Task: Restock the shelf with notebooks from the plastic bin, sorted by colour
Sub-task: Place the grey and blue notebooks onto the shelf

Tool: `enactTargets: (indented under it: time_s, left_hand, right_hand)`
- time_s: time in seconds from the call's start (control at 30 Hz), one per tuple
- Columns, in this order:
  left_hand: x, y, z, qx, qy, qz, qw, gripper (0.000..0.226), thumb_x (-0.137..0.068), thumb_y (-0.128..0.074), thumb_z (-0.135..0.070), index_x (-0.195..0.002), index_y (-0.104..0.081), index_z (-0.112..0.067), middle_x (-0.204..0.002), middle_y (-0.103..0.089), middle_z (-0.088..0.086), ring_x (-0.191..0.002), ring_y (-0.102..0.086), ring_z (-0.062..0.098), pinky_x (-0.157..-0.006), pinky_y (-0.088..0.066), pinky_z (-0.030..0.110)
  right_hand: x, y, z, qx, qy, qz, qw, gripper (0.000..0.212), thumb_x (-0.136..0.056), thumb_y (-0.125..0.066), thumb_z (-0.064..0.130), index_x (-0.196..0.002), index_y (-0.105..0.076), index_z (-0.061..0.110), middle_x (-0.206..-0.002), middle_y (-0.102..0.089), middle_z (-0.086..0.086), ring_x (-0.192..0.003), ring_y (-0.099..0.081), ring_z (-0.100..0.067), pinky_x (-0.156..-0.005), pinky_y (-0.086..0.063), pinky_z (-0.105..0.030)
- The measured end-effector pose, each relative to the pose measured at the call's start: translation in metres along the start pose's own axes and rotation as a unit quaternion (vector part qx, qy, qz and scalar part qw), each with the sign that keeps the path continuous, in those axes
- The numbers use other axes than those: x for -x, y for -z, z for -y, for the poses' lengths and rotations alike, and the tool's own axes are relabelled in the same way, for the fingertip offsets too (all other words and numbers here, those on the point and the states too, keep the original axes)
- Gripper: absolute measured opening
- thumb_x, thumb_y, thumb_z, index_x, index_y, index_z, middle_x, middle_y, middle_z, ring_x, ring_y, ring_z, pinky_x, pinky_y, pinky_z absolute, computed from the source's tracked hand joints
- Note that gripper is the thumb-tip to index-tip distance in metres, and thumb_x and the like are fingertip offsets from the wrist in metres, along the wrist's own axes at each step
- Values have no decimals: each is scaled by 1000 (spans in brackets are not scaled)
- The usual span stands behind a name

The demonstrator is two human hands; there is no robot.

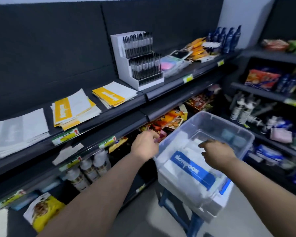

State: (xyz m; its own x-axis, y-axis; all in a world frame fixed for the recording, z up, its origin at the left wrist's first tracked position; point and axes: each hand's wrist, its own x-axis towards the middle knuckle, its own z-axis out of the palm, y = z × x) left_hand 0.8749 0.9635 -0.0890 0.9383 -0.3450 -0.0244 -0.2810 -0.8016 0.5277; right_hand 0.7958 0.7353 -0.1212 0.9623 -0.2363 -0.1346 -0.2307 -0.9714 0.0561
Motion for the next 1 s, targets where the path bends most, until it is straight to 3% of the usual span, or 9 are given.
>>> enactTargets:
  time_s: [0.13,0.43,0.57,0.7,0.9,1.0]
  left_hand:
    - [-50,-55,-47,2,-3,36,999,33,-92,-54,-15,-123,-62,-21,-129,-60,3,-126,-51,25,-98,-47,34]
    - [-116,-159,-74,-32,153,129,979,41,-93,-55,-17,-133,-54,-12,-134,-58,6,-118,-58,24,-92,-50,31]
    - [-111,-175,-62,-41,204,131,969,44,-94,-53,-20,-137,-50,-12,-138,-55,5,-122,-55,23,-94,-48,30]
    - [-109,-185,-56,-43,233,134,962,41,-93,-52,-18,-134,-53,-14,-133,-58,4,-116,-58,21,-83,-47,26]
    - [-114,-191,-53,-30,234,126,963,40,-92,-52,-16,-133,-54,-16,-132,-59,2,-117,-57,20,-95,-50,33]
    - [-115,-190,-52,-25,227,126,965,40,-93,-51,-17,-133,-54,-16,-134,-58,2,-116,-58,20,-96,-50,34]
  right_hand:
    - [-29,-20,-68,-22,-17,34,999,41,-96,-45,29,-137,-48,32,-144,-46,3,-132,-44,-20,-103,-41,-35]
    - [-117,-71,-144,-32,79,136,987,44,-94,-46,21,-139,-46,26,-141,-49,0,-129,-46,-22,-104,-39,-36]
    - [-147,-97,-149,-67,94,184,976,46,-94,-46,20,-140,-43,23,-139,-49,-3,-127,-48,-24,-103,-41,-35]
    - [-167,-125,-143,-111,71,234,963,48,-92,-52,22,-136,-39,10,-133,-49,-13,-123,-50,-30,-99,-43,-37]
    - [-170,-148,-124,-110,20,210,971,49,-89,-57,20,-131,-37,6,-130,-44,-16,-119,-45,-33,-95,-43,-38]
    - [-175,-151,-127,-120,4,261,958,63,-81,-70,32,-129,-37,8,-128,-44,-13,-118,-47,-29,-94,-45,-38]
